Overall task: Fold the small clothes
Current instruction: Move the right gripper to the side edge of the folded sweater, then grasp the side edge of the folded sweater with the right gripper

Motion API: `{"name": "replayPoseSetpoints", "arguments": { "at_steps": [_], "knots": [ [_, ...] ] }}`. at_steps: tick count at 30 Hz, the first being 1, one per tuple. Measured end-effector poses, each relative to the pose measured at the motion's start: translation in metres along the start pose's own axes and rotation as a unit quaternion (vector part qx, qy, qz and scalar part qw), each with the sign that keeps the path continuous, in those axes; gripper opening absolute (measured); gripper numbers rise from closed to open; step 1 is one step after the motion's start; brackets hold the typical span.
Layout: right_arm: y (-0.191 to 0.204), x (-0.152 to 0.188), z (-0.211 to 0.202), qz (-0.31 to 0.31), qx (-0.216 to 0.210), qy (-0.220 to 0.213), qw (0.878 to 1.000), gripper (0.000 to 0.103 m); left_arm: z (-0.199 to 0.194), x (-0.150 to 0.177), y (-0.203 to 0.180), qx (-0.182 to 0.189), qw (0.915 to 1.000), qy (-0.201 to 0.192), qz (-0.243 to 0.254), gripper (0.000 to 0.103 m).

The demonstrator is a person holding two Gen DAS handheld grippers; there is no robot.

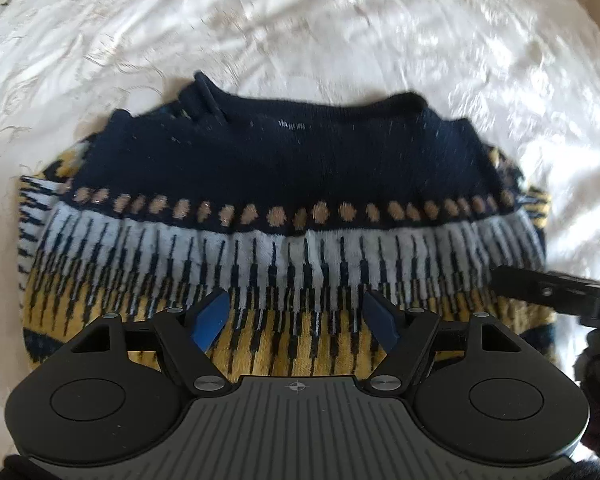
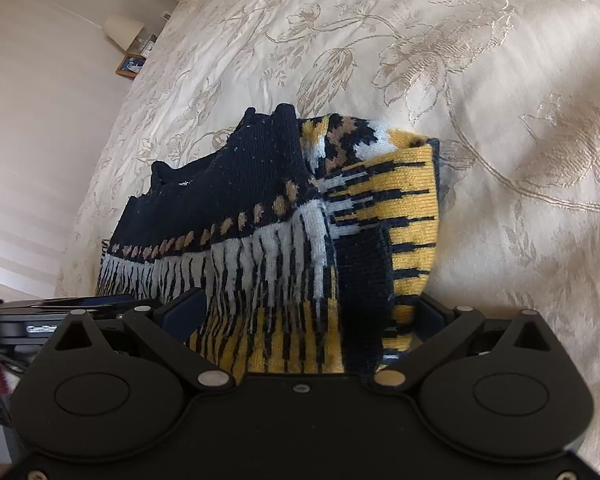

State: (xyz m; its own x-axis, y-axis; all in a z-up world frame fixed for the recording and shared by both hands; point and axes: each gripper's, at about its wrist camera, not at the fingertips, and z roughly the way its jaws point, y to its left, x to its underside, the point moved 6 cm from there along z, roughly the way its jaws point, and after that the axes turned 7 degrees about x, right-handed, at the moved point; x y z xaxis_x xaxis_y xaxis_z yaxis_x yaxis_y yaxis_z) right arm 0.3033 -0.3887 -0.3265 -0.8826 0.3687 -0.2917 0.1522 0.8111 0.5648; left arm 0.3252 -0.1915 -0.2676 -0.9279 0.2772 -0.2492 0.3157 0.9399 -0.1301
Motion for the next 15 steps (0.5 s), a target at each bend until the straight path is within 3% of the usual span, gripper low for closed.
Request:
{"name": "replayPoseSetpoints", "arguments": {
  "at_steps": [8, 15],
  "knots": [
    [0.0, 0.0, -0.001, 0.001, -0.003, -0.001, 1.0, 0.103, 0.022, -0.002, 0.005, -0.004, 0.9997, 0.022, 0.003, 0.079],
    [-0.003, 0.003, -0.012, 0.017, -0.009, 0.007, 1.0, 0.101, 0.039, -0.011, 0.01, -0.006, 0.9994, 0.028, 0.021, 0.092]
  ]
}}
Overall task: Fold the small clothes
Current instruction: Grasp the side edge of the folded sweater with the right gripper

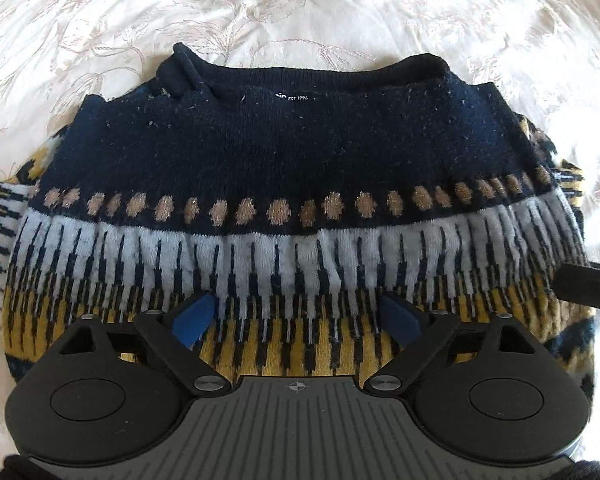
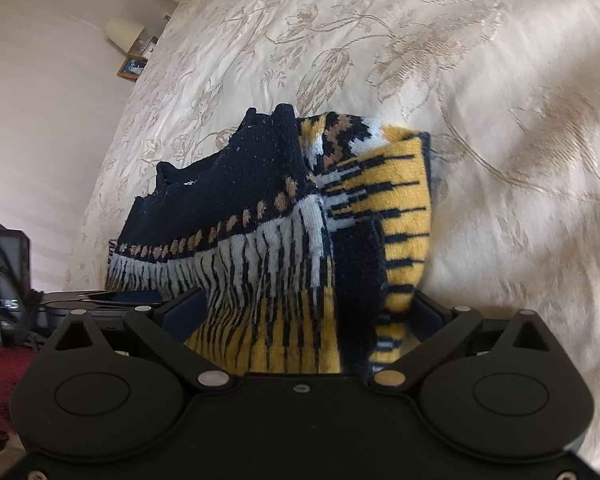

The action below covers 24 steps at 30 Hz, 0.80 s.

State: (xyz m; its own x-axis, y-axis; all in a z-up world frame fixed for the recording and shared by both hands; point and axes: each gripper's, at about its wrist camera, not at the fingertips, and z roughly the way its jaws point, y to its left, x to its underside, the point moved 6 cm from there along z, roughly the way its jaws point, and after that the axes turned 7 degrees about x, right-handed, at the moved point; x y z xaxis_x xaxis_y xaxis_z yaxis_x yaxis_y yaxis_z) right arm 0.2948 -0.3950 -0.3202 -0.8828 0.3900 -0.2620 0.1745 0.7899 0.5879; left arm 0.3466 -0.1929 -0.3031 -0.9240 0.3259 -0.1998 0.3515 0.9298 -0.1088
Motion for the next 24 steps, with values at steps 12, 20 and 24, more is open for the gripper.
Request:
{"name": "replayPoseSetpoints", "arguments": {
  "at_steps": [12, 20, 24],
  "knots": [
    [-0.006, 0.009, -0.026, 0.031, -0.027, -0.016, 0.999, 0.035, -0.045, -0.017, 0.022, 0.014, 0.9956, -0.091, 0.018, 0.085],
    [-0.01, 0.013, -0.016, 0.048, 0.016, -0.014, 0.999, 0.074, -0.008, -0.02, 0.038, -0.014, 0.9982, -0.048, 0.035, 0.087],
    [-0.009, 0.015, -0.011, 0.043, 0.028, -0.017, 0.999, 0.075, 0.014, -0.021, 0.038, -0.017, 0.998, -0.042, 0.043, 0.092]
  ]
}}
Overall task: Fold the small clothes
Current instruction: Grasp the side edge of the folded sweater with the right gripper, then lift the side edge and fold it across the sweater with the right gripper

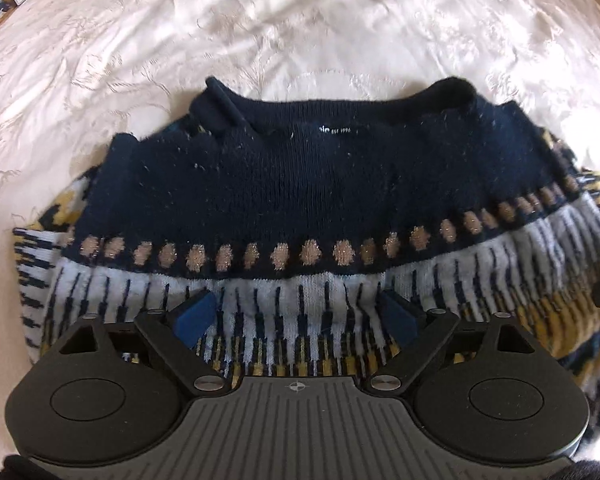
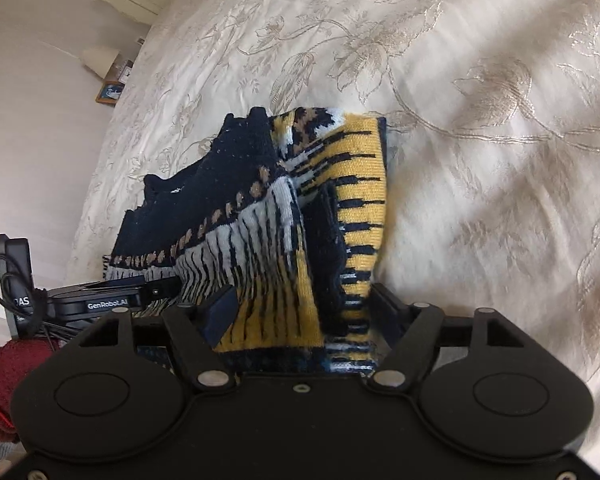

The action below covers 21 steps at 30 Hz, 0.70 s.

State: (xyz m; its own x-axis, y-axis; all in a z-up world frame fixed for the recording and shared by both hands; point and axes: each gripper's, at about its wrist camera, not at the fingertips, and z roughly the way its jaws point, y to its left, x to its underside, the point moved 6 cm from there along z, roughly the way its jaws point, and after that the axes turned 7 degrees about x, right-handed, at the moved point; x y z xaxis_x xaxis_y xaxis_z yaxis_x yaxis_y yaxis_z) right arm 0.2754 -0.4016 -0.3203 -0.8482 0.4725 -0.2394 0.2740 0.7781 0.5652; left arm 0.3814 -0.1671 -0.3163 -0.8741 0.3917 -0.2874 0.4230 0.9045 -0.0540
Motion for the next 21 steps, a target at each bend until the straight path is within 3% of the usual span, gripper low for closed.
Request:
{"name": "replayPoseSetpoints", "arguments": {
  "at_steps": [4, 6, 8, 10, 13, 15, 17, 21],
  "knots": [
    [0.003, 0.0, 0.007, 0.006, 0.009, -0.003, 1.0, 0.077, 0.008, -0.003, -0.002, -0.002, 1.0, -0.003, -0.001, 0.097],
    [0.009, 0.0, 0.011, 0.006, 0.014, -0.003, 1.0, 0.072, 0.012, -0.005, 0.0, 0.0, 1.0, -0.008, 0.002, 0.103],
    [0.013, 0.001, 0.012, -0.004, 0.024, 0.003, 1.0, 0.039, 0.014, -0.004, 0.002, 0.002, 0.9998, -0.019, 0.01, 0.103],
    [0.018, 0.002, 0.012, -0.005, 0.021, 0.009, 1.0, 0.032, 0.014, -0.001, 0.004, 0.005, 0.9994, -0.032, 0.013, 0.103],
    [0.035, -0.001, -0.001, -0.017, 0.037, -0.005, 0.999, 0.03, 0.003, 0.007, 0.003, 0.013, 0.9991, -0.04, 0.012, 0.103],
    [0.053, -0.003, -0.014, -0.025, 0.039, -0.017, 0.999, 0.03, -0.01, 0.008, 0.006, 0.026, 0.9983, -0.052, 0.007, 0.09],
    [0.075, -0.005, -0.027, -0.037, 0.038, -0.027, 0.998, 0.03, -0.033, 0.009, 0.015, 0.041, 0.9957, -0.083, -0.005, 0.085],
    [0.131, -0.01, -0.048, -0.075, 0.032, -0.049, 0.995, 0.03, -0.083, 0.021, 0.046, 0.067, 0.9865, -0.145, -0.039, 0.085]
  ]
}}
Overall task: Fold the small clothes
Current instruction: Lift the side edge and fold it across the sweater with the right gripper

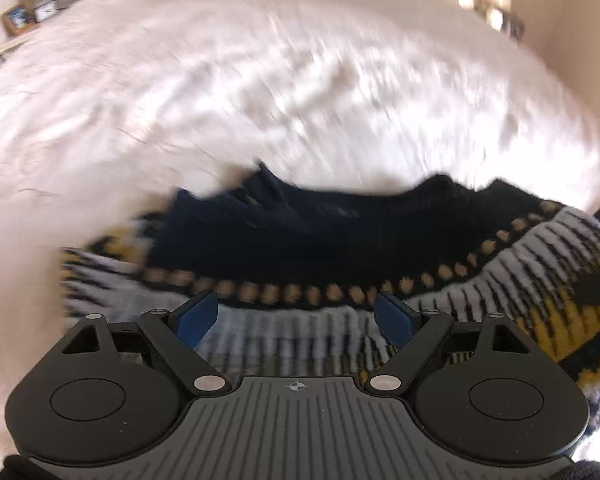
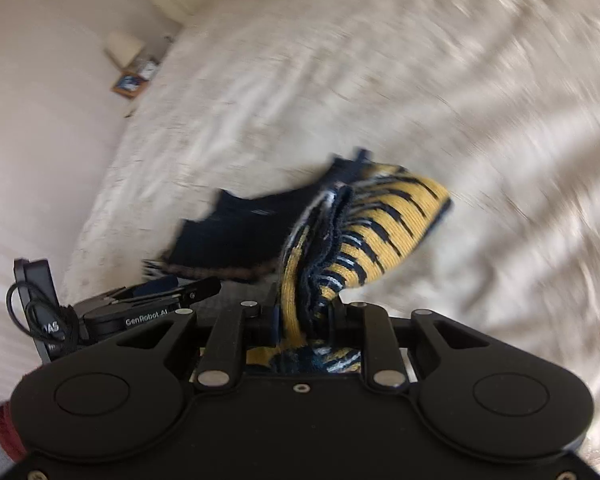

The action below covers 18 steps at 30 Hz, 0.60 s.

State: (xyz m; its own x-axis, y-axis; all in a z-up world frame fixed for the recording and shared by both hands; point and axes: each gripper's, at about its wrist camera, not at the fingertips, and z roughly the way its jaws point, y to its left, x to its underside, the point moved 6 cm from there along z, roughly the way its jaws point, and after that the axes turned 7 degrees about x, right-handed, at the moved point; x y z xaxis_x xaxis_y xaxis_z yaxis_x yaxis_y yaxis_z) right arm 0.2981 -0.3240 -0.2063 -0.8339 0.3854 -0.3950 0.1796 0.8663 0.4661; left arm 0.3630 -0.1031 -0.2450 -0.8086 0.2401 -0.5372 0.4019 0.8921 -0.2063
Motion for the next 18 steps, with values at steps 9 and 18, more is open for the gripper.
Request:
{"name": "replayPoseSetpoints", "arguments": {
  "at_steps": [9, 18],
  "knots": [
    [0.14, -0.009, 0.03, -0.068, -0.011, -0.002, 0.998, 0.029, -0.071, 0.022, 0.101, -0.001, 0.9976, -0.018, -0.067, 0.085],
    [0.212, 0.044, 0.133, -0.13, 0.046, 0.05, 0.989, 0.029, -0.096, 0.057, 0.178, -0.015, 0.9951, 0.005, -0.097, 0.085]
  ]
}}
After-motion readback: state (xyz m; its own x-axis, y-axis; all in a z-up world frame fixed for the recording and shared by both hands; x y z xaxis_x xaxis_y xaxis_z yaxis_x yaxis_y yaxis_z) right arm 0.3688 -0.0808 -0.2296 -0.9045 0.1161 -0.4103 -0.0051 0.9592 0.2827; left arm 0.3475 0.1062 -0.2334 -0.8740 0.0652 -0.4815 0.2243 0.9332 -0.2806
